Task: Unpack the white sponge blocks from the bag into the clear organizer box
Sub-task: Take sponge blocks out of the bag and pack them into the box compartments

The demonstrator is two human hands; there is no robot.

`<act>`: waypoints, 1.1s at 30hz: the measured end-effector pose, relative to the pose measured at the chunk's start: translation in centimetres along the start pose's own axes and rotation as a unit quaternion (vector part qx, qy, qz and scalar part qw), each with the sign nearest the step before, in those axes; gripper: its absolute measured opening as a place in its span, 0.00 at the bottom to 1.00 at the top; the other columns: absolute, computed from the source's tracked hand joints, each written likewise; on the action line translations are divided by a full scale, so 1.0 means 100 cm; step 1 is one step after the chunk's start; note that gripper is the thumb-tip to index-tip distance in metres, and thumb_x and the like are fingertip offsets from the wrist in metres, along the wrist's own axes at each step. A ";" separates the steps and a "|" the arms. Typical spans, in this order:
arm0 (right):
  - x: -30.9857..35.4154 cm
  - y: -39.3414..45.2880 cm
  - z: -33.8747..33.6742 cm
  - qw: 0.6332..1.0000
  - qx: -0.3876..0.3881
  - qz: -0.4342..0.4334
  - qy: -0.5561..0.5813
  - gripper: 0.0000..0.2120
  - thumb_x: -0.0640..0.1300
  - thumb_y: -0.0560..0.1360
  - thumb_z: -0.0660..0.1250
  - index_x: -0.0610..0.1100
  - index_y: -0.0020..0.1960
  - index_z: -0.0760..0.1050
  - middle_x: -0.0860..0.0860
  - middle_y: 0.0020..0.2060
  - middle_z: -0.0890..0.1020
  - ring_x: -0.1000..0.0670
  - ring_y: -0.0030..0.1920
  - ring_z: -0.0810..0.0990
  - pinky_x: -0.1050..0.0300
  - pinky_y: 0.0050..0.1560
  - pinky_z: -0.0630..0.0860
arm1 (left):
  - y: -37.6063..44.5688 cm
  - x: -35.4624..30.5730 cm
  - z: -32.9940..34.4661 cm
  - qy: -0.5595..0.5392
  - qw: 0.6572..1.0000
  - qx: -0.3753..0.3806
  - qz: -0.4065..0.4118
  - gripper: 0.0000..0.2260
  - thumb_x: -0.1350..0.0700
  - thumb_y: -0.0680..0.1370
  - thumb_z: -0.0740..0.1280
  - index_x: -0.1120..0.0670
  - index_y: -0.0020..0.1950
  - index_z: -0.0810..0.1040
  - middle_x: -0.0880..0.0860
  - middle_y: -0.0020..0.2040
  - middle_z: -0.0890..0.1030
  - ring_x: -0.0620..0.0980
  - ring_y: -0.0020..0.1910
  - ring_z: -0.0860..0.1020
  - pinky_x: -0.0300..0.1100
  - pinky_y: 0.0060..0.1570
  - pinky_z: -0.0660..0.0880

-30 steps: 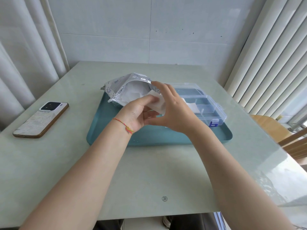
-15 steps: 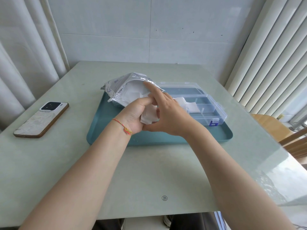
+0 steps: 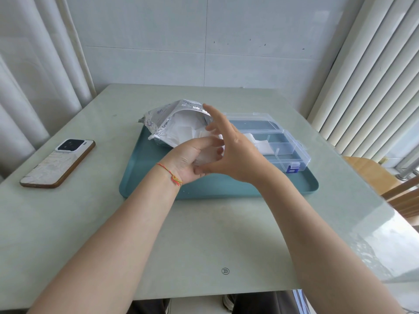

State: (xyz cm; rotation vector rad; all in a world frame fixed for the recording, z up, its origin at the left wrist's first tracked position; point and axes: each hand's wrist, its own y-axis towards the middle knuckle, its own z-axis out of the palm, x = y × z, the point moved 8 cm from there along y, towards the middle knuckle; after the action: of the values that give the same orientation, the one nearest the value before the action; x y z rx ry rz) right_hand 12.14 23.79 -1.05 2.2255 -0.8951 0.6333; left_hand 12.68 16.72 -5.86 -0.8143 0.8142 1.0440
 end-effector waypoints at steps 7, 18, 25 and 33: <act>0.006 0.000 0.003 0.999 -0.007 -0.028 -0.022 0.50 0.44 0.65 0.77 0.55 0.78 0.53 0.52 0.55 0.74 0.58 0.40 0.75 0.55 0.46 0.76 | 0.001 0.000 0.000 0.014 1.000 0.005 0.001 0.13 0.57 0.78 0.64 0.49 0.35 0.81 0.48 0.33 0.79 0.44 0.33 0.79 0.35 0.33 0.73; 0.006 0.000 0.000 0.998 0.046 0.012 -0.032 0.49 0.44 0.67 0.76 0.57 0.79 0.50 0.55 0.44 0.76 0.55 0.42 0.75 0.68 0.41 0.70 | 0.001 0.000 0.000 -0.005 0.999 -0.016 -0.027 0.05 0.59 0.75 0.66 0.49 0.41 0.76 0.47 0.32 0.74 0.44 0.30 0.72 0.35 0.31 0.69; -0.011 0.021 -0.060 0.978 0.051 0.129 0.155 0.09 0.42 0.76 0.67 0.50 0.55 0.82 0.55 0.61 0.77 0.59 0.61 0.75 0.65 0.59 0.68 | 0.012 -0.036 0.023 0.123 0.989 0.083 0.028 0.14 0.59 0.65 0.70 0.52 0.47 0.72 0.49 0.36 0.64 0.45 0.29 0.61 0.36 0.27 0.56; -0.068 0.031 -0.118 0.982 -0.073 0.153 0.086 0.03 0.45 0.74 0.70 0.47 0.48 0.80 0.56 0.47 0.83 0.58 0.43 0.79 0.66 0.42 0.72 | 0.060 -0.040 0.048 0.258 0.965 0.002 0.049 0.24 0.56 0.68 0.73 0.55 0.64 0.74 0.50 0.47 0.78 0.49 0.47 0.78 0.39 0.41 0.75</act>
State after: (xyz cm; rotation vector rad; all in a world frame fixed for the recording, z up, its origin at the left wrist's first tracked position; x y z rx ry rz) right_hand 3.23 33.38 3.84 1.8866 -1.1657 0.8590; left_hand 6.72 21.01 -1.28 -1.0713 1.3079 0.9236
